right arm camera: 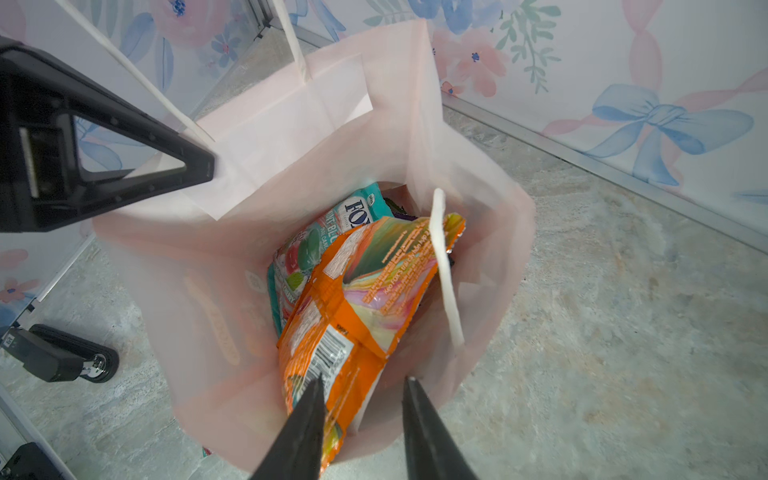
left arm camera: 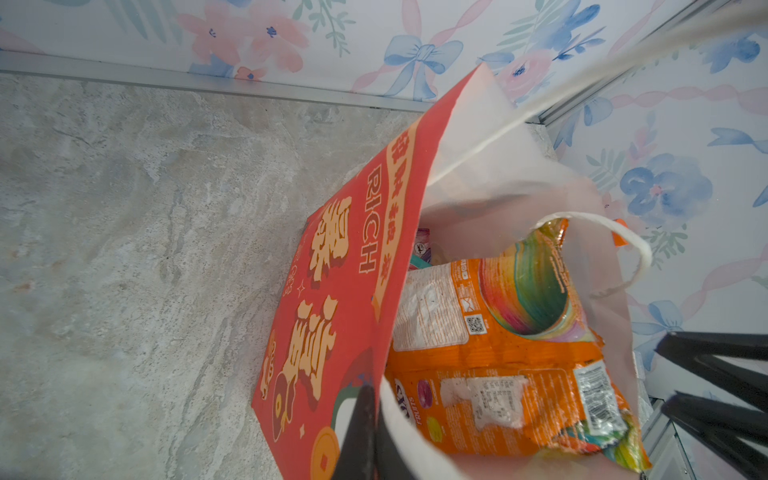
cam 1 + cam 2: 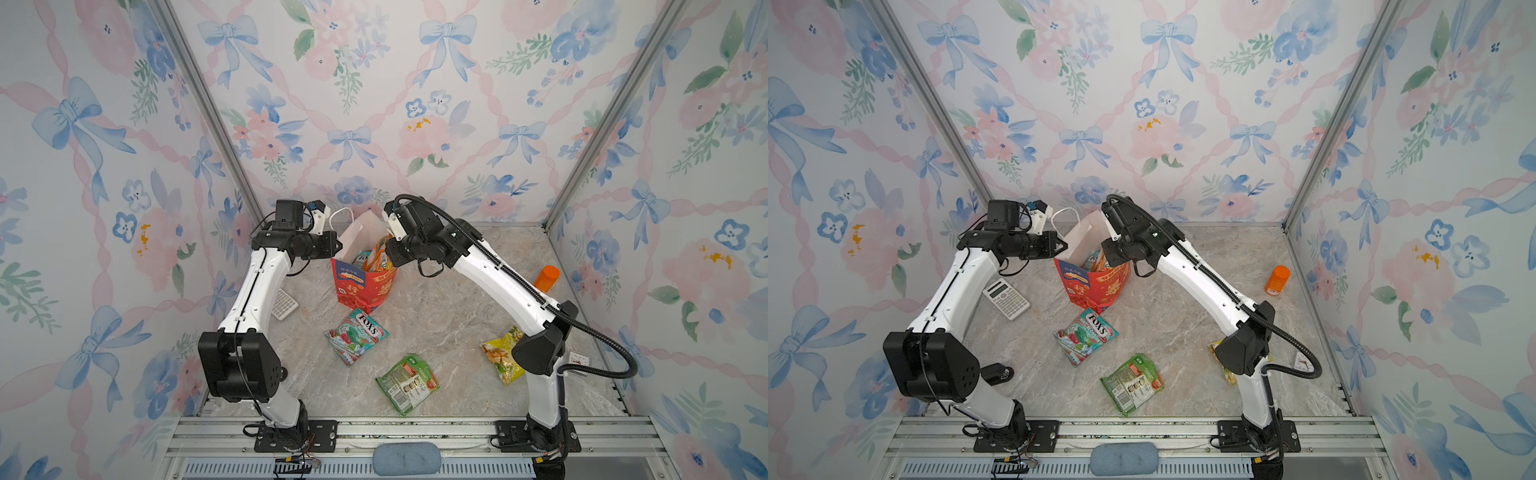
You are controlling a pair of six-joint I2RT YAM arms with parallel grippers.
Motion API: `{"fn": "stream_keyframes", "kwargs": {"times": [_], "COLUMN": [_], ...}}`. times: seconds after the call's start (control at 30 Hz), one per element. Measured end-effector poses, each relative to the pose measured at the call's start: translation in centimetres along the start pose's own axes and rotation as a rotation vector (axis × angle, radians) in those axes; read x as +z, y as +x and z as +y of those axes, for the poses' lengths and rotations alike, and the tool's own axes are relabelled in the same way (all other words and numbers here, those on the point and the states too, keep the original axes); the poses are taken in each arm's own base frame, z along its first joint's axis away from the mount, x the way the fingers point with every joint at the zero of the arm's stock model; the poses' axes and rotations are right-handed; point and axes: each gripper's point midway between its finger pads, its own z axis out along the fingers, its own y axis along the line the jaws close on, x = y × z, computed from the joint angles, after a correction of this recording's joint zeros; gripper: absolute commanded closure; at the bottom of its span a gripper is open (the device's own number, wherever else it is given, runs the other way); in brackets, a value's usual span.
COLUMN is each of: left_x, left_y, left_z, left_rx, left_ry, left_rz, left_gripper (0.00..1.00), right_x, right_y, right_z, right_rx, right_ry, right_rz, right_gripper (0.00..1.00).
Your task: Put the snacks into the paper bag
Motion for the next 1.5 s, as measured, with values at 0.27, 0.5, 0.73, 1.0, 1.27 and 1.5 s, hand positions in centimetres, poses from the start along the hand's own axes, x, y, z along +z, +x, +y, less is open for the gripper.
{"fn": "stream_keyframes", "kwargs": {"times": [0.27, 0.5, 0.73, 1.0, 1.27, 1.5], "left_x": [0.0, 0.0, 0.0, 0.0, 0.0, 0.0], "left_y": [0.0, 0.0, 0.0, 0.0, 0.0, 0.0], "left_z": [0.0, 0.0, 0.0, 0.0, 0.0, 0.0], "left_rx": [0.000, 0.000, 0.000, 0.000, 0.000, 0.000], "left_ry": [0.000, 0.000, 0.000, 0.000, 0.000, 0.000], "left_rz": [0.000, 0.001, 0.000, 0.000, 0.000, 0.000], "left_gripper": [1.00, 1.00, 1.00, 1.00, 1.00, 1.00], "right_x": [3.2, 3.7, 5.3, 7.1, 6.5, 1.2], "right_y": [1.6, 1.2, -0.4, -1.0, -1.8, -4.5], "right_z": [0.3, 1.6, 3.6, 4.6, 4.3, 3.7], "right_rx": [-0.004, 0.013, 0.032, 0.057, 0.052, 0.019], "right_ry": [-0.005, -0.073, -0.159, -0.197, -0.195, -0.179], "right_rz": [0.066, 0.064, 0.040, 0.032, 0.007, -0.096], "right_gripper": [0.65, 0.66, 0.66, 0.55, 0.41, 0.34]}}
